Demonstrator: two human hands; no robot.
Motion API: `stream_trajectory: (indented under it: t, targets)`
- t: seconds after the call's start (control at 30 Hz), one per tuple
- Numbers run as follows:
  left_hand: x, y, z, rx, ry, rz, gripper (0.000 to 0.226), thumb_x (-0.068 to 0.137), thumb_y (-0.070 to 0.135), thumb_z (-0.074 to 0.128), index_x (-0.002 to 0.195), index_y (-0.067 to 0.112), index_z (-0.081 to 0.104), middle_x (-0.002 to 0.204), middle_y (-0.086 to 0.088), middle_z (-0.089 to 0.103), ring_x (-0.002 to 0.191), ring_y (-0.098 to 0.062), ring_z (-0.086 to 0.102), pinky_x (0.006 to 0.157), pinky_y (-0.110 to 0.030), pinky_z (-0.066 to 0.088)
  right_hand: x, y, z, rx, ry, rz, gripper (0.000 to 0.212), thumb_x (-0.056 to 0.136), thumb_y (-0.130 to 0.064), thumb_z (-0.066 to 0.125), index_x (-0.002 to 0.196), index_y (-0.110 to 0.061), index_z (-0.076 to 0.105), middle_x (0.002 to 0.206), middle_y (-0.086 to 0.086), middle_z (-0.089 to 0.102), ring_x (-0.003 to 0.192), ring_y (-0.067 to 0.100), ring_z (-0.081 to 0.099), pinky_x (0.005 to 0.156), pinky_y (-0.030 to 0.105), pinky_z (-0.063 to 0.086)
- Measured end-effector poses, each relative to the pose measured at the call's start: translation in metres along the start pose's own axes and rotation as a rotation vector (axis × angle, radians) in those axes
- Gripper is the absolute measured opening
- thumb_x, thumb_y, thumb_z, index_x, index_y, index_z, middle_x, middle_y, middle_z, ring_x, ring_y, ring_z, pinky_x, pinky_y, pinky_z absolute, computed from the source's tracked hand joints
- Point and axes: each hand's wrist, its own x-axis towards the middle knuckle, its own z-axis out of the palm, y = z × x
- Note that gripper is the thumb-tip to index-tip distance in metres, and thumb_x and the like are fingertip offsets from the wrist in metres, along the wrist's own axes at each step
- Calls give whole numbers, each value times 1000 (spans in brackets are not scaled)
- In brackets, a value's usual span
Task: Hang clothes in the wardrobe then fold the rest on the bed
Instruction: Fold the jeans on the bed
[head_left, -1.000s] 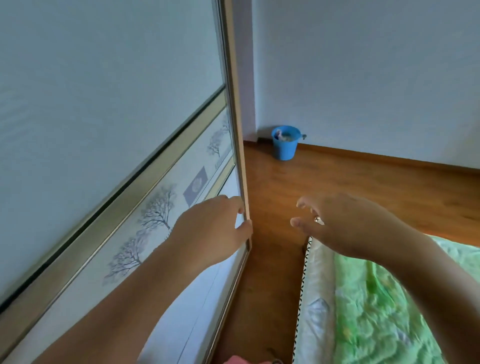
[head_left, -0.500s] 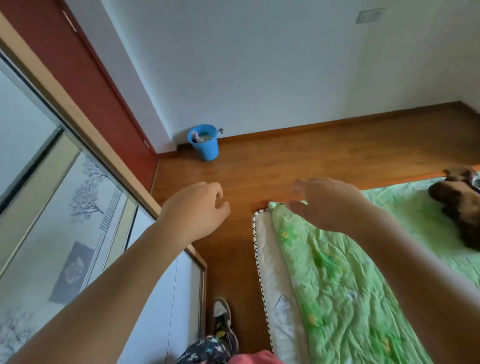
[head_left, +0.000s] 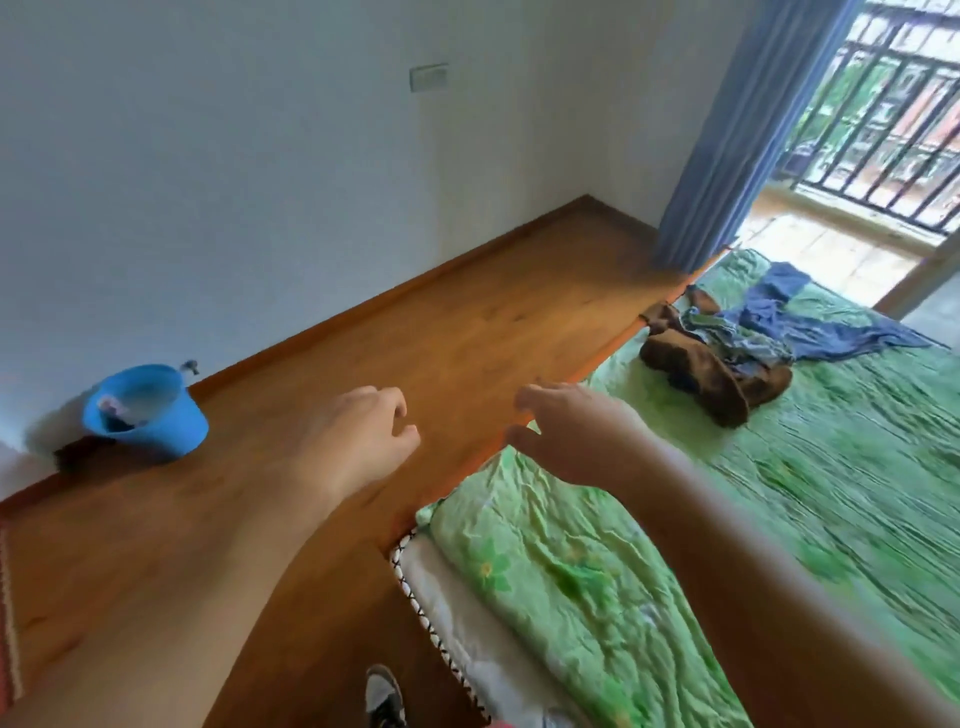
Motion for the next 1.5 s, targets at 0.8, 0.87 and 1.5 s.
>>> stream_trajectory:
  t: [0.8, 0.87, 1.5]
  targets:
    - [319, -170, -28, 67, -120, 407, 33, 96, 55, 52, 122, 36, 58, 115, 13, 61, 90, -11, 62, 65, -19, 52, 288, -59, 0, 57, 93, 374, 42, 98, -65, 45, 126, -35, 54, 112, -3, 64, 96, 22, 64, 65, 32, 50]
    - [353, -203, -37, 93, -145, 437, 34, 96, 55, 51, 124, 36, 58, 116, 13, 61, 88, -10, 62, 60, -15, 47, 330, -78, -3, 117, 74, 417, 41, 98, -63, 45, 126, -35, 54, 114, -2, 64, 99, 22, 64, 73, 34, 55]
    - [584, -139, -62, 105, -182, 871, 35, 98, 52, 50, 124, 32, 60, 114, 13, 61, 87, -9, 62, 65, -17, 53, 475, -23, -44, 264, 176, 739, 23, 98, -64, 46, 93, -41, 41, 81, -15, 47, 68, 1, 48, 50, 23, 32]
